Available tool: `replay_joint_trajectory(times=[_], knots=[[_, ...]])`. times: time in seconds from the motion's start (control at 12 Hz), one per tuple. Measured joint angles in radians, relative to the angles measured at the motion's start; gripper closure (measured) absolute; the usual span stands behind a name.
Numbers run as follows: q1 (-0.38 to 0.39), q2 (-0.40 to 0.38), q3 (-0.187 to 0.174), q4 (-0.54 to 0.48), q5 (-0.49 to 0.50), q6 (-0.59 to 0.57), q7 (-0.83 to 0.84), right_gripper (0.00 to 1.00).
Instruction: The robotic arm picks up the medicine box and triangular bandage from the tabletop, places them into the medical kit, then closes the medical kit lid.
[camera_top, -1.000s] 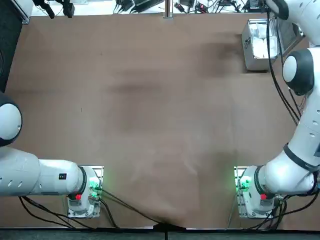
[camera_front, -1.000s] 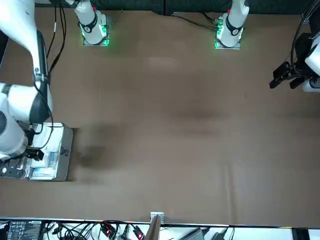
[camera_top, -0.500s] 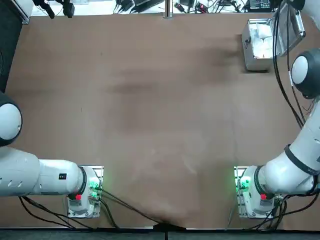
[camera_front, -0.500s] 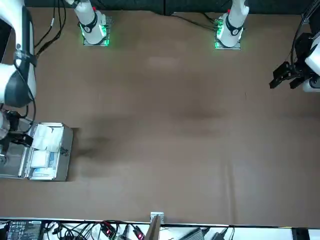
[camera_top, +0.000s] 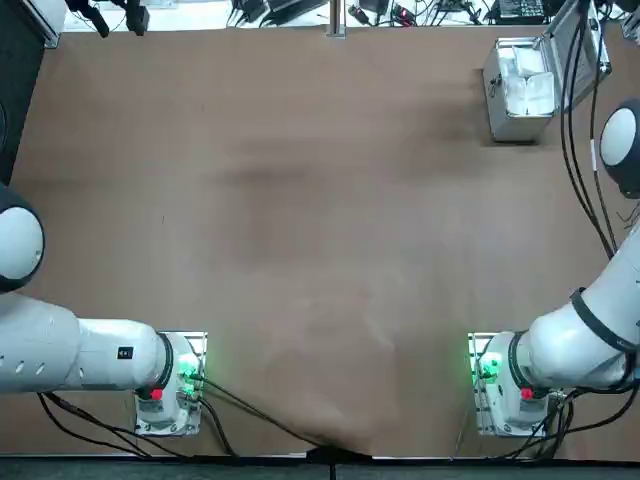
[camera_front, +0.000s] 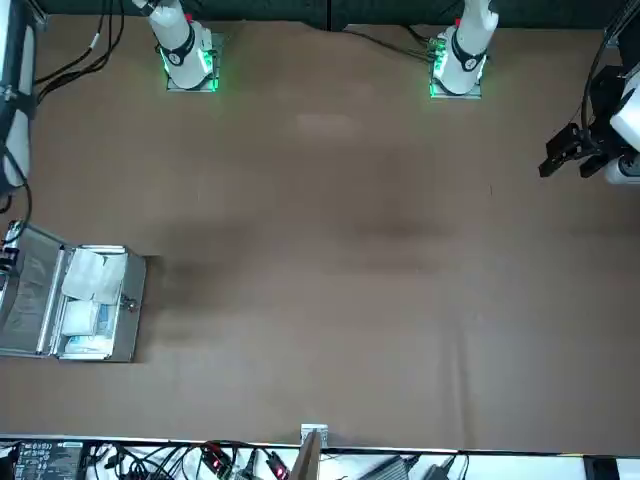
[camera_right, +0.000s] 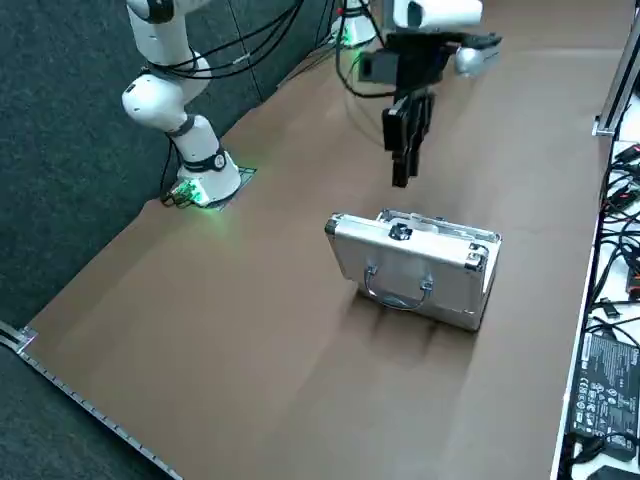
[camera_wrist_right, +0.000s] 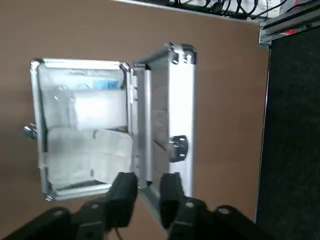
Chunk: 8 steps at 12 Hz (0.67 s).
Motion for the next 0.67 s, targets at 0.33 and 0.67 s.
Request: replay_joint_trajectory(times=[0.33, 0.67], knots=[[-0.103, 0.000, 0.000, -0.001, 0.069, 0.013, -0.139, 0.81], [-0.225, 0.020, 0.001, -0.005, 0.258, 0.062, -0.216, 0.99]])
